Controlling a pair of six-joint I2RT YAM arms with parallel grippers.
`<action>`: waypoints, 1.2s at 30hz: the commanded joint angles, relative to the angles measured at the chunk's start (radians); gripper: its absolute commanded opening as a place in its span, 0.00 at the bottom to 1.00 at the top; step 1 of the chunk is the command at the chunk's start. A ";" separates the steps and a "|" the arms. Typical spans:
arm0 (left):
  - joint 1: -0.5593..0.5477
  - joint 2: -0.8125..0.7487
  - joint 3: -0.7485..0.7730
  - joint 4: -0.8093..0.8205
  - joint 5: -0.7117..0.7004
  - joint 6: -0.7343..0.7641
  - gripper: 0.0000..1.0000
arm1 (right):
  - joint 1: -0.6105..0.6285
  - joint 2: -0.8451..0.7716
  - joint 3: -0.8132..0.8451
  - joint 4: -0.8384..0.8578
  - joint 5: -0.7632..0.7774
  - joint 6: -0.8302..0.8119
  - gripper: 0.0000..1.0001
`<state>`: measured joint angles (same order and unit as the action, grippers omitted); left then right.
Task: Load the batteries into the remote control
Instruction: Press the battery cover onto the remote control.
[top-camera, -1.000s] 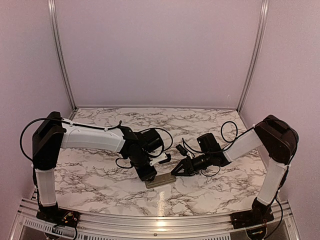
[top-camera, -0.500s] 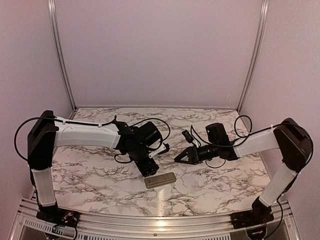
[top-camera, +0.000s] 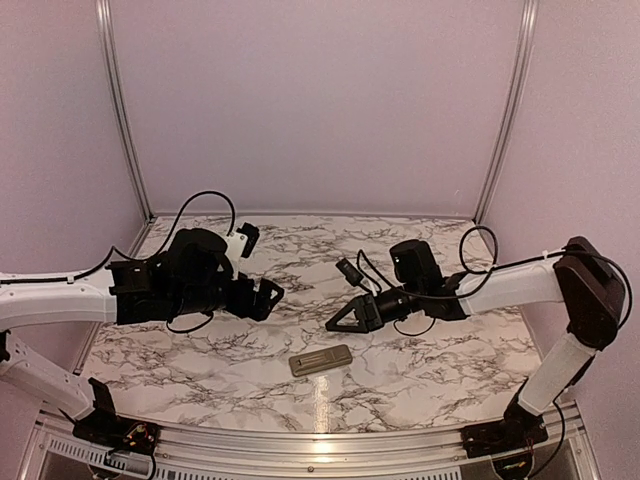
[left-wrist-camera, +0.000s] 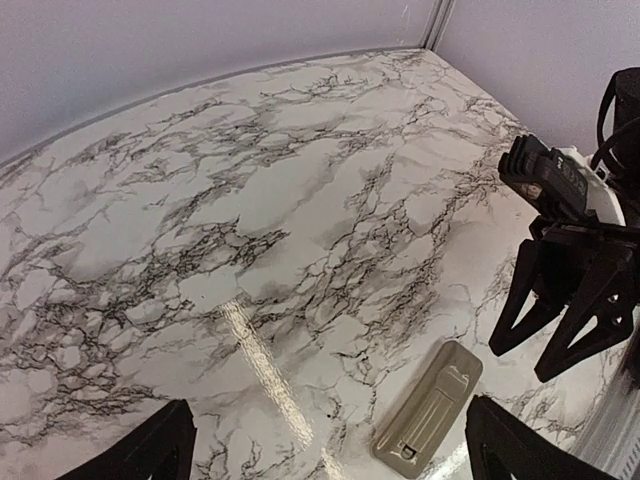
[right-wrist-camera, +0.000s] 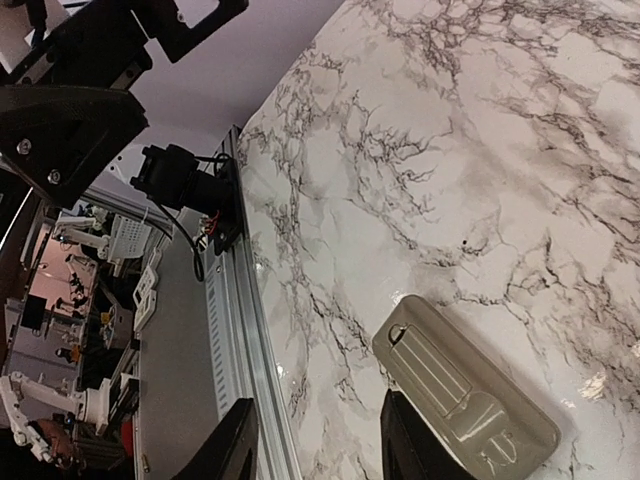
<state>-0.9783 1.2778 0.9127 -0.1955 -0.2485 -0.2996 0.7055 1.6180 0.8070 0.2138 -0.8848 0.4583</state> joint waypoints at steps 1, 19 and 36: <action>-0.002 0.085 -0.085 0.071 0.112 -0.311 0.96 | 0.062 0.065 0.060 -0.045 -0.022 -0.021 0.40; -0.136 0.297 -0.127 0.152 0.025 -0.688 0.88 | 0.135 0.247 0.128 -0.079 -0.006 -0.036 0.39; -0.158 0.387 -0.091 0.149 0.073 -0.716 0.78 | 0.135 0.307 0.151 -0.164 0.078 -0.067 0.47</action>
<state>-1.1305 1.6440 0.7929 -0.0498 -0.1879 -1.0088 0.8333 1.8938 0.9398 0.1001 -0.8619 0.4103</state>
